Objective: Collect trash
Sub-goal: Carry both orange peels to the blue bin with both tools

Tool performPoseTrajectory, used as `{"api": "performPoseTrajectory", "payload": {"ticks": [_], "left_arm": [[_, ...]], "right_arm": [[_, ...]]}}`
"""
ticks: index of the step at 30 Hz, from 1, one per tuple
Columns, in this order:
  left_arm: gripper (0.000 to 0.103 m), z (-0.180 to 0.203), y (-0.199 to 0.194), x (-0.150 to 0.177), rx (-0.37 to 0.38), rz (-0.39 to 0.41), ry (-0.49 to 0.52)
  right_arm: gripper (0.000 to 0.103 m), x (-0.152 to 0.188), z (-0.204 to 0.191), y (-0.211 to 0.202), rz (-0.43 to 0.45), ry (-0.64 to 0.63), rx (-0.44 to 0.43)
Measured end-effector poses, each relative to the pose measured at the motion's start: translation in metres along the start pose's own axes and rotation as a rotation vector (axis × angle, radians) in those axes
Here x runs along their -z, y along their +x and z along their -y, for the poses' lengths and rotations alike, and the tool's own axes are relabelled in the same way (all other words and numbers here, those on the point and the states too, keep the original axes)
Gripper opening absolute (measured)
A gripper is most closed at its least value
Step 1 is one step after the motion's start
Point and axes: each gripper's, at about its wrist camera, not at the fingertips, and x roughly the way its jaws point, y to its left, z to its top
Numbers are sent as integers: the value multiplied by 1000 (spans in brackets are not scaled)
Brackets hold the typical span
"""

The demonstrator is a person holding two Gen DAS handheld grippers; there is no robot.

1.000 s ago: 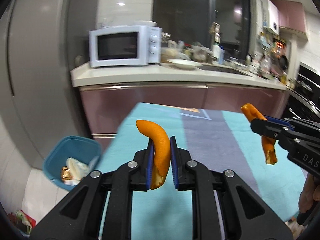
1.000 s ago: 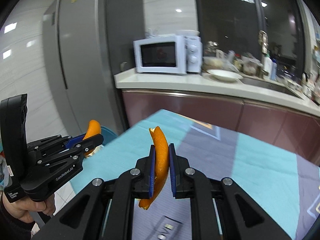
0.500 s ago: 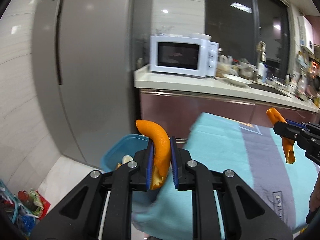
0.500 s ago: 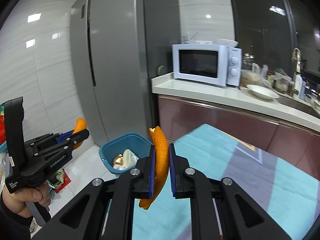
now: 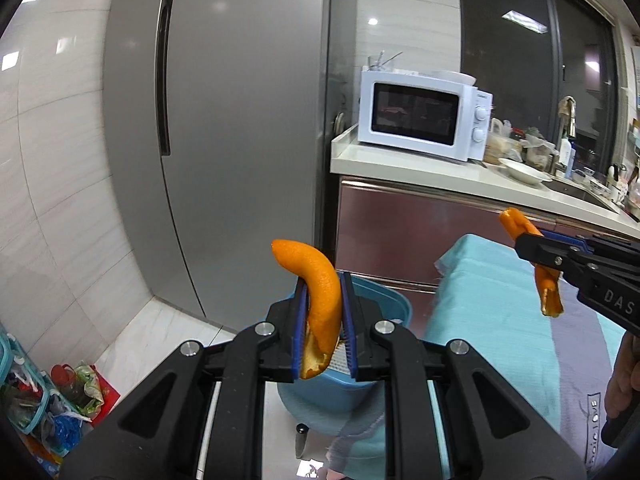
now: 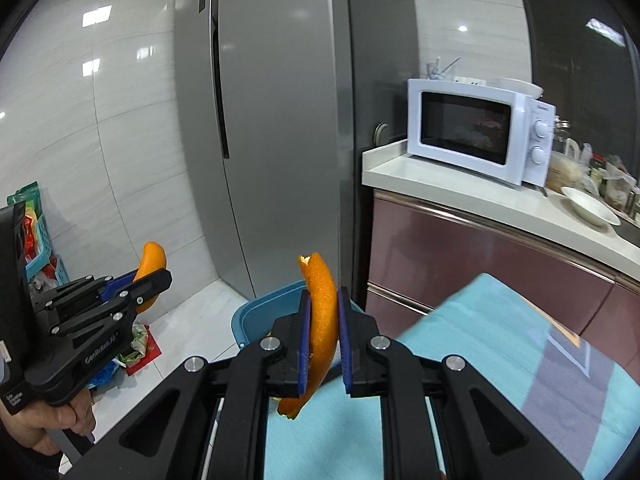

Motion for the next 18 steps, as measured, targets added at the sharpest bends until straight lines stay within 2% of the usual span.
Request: {"api": "performPoseTrajectory", "payload": {"ticks": [10, 18], "left_arm": [[16, -8, 59, 1, 7, -60, -22], [16, -8, 115, 8, 12, -133, -38]], "right_arm": [[11, -11, -12, 76, -93, -17, -31], [11, -7, -12, 134, -186, -25, -39]]}}
